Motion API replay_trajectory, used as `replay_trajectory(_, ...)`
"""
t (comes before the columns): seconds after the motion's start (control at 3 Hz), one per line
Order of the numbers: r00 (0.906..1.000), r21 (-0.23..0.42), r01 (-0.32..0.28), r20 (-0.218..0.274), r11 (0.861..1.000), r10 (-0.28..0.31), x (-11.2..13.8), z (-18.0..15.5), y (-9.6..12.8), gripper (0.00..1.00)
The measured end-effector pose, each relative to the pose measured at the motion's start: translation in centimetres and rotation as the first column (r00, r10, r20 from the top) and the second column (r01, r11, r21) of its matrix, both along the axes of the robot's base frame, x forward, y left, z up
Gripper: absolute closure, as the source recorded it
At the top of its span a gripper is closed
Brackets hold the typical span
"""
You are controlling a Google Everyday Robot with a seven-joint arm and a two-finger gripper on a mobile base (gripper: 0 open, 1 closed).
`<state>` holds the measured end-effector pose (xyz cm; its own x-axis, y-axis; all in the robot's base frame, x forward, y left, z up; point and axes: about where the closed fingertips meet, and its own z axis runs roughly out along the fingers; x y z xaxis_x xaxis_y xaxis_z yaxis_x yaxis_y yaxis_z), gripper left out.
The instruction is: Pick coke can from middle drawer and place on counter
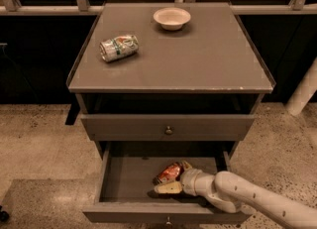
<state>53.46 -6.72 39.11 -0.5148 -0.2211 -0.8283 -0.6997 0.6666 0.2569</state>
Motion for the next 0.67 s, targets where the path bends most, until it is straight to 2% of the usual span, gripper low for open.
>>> replay_trajectory(0.67,0.9985,-0.093,0.054,0.001,0.994,-0.054,0.56,-1.58,1.16,0.0)
